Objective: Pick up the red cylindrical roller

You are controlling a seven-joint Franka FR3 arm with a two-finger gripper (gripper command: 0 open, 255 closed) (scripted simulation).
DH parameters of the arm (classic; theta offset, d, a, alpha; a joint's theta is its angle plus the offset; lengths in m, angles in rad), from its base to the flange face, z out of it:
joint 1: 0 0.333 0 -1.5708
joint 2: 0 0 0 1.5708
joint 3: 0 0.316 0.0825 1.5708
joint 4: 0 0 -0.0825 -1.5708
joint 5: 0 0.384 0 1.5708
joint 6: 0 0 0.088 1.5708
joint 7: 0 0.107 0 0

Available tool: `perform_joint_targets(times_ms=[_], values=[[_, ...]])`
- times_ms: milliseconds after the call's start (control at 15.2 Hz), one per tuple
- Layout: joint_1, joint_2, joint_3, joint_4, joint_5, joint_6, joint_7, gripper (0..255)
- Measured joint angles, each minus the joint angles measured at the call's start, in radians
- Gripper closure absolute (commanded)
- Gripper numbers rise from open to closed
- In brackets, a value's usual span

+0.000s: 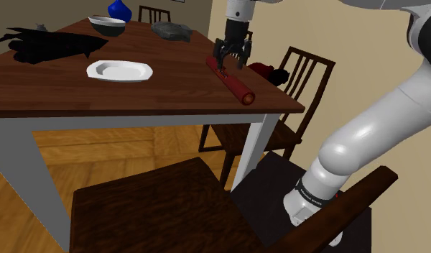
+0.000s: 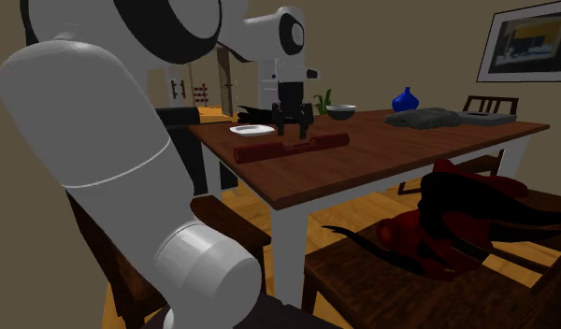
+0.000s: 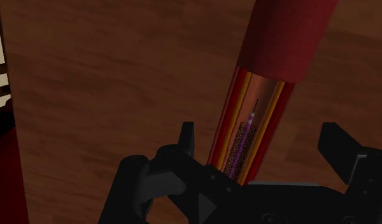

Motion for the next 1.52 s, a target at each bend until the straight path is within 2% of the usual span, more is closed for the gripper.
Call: perform_joint_targets(times_ms=[66, 198, 660, 726, 1518], values=[[-0.014, 0.046, 0.007, 0.05, -0.018, -0.016, 0.051, 0], [-0.023, 0.081, 0.011, 0.079, -0.032, -0.019, 0.095, 0], [-0.025, 0.087, 0.014, 0.001, -0.036, 0.061, 0.114, 0], [-0.025, 0.086, 0.014, -0.004, -0.036, 0.066, 0.115, 255], [-0.025, 0.086, 0.014, 0.007, -0.035, 0.054, 0.115, 255]])
